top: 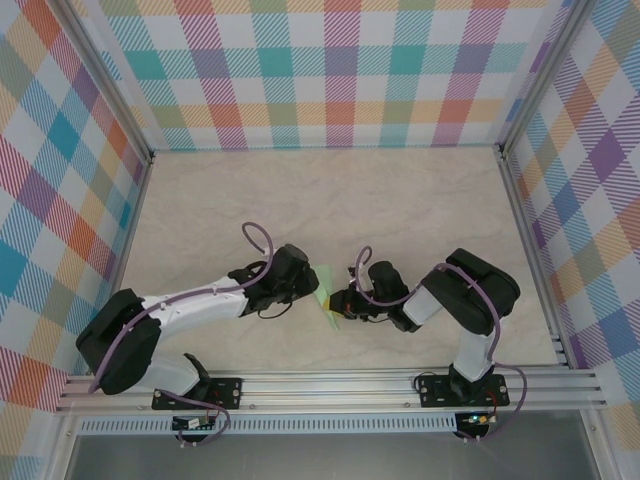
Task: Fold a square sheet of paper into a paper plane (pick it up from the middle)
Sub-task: Fold the wing for the fifth time at the center of the table.
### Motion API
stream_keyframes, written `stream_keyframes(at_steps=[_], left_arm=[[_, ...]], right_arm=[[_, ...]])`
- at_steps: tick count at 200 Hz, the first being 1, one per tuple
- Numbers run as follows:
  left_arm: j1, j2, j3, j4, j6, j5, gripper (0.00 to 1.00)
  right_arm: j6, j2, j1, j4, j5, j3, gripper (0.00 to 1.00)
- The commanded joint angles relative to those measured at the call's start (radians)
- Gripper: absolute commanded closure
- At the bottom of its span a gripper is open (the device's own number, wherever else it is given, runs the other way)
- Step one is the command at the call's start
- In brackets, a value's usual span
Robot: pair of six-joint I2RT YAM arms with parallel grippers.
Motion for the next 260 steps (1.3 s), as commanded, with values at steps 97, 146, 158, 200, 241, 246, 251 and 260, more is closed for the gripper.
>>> stream_keyframes(at_steps=[97,146,158,200,241,246,251,260], left_arm=[[0.069,0.16,0.164,-0.047,0.116,0.069,0.33],[0.144,0.364,0.401,-0.351,0.164,0.211,0.27],[0.144,0.409,0.459,-0.418,0.176,0.217,0.3],[0.144,0.45,0.493,-0.462,0.16,0.251,0.37],[0.143,0.393,0.471,-0.511,0.142,0.189,0.37],[0.142,0.381,0.468,-0.515,0.14,0.178,0.36],[0.142,0.371,0.465,-0.514,0.138,0.175,0.36],[0.142,0.368,0.464,-0.511,0.134,0.186,0.36]], right_arm=[[-0.048,-0.056,-0.034,-0.115,0.034,-0.019,0.93],[-0.25,-0.126,0.014,-0.381,0.051,0.069,0.91],[-0.256,-0.127,0.014,-0.368,0.063,0.06,0.91],[-0.31,-0.16,0.02,-0.417,0.086,0.062,0.9],[-0.341,-0.17,0.022,-0.44,0.088,0.065,0.9],[-0.342,-0.17,0.023,-0.437,0.088,0.064,0.9],[-0.342,-0.169,0.023,-0.436,0.087,0.064,0.9],[-0.346,-0.168,0.025,-0.434,0.087,0.064,0.9]])
